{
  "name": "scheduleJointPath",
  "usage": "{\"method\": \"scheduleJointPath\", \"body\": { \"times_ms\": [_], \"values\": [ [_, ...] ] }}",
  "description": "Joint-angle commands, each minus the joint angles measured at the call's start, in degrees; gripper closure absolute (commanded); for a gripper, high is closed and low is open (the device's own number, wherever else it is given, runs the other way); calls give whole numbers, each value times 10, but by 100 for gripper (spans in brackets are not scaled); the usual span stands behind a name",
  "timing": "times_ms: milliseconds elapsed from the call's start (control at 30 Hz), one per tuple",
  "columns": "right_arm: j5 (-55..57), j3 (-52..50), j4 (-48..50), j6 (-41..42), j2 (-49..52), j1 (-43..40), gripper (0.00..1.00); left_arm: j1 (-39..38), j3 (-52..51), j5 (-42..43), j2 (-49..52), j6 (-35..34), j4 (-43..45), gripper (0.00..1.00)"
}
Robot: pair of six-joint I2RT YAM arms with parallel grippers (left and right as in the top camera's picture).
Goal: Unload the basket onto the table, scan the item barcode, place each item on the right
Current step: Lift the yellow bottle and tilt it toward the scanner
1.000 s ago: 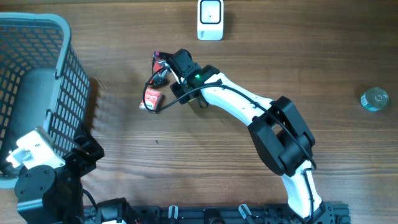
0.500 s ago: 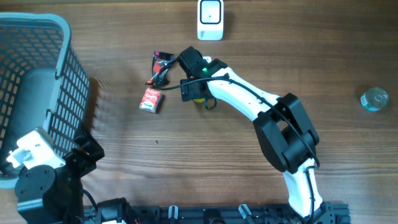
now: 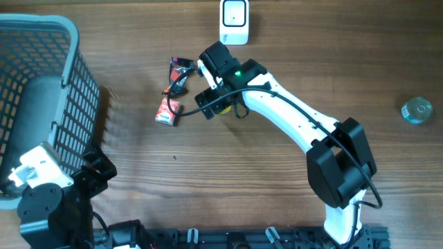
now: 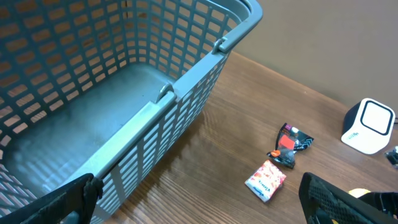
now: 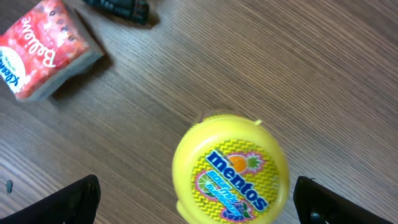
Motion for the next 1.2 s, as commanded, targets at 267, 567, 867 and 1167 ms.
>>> {"method": "scheduleJointPath", "body": {
  "times_ms": [267,567,867,1167],
  "values": [
    [11,8,35,-13,50,-3,0,-3,-2,9,1,-12,1,0],
    [-42,56,0,61,74,-43,0,-3,-2,9,1,-12,1,0],
    [-103,234,-151,101,136,-61,0,-3,-2,9,1,-12,1,0],
    [-92,238,-183,99,157,-54,0,-3,-2,9,1,-12,1,0]
  ]
}}
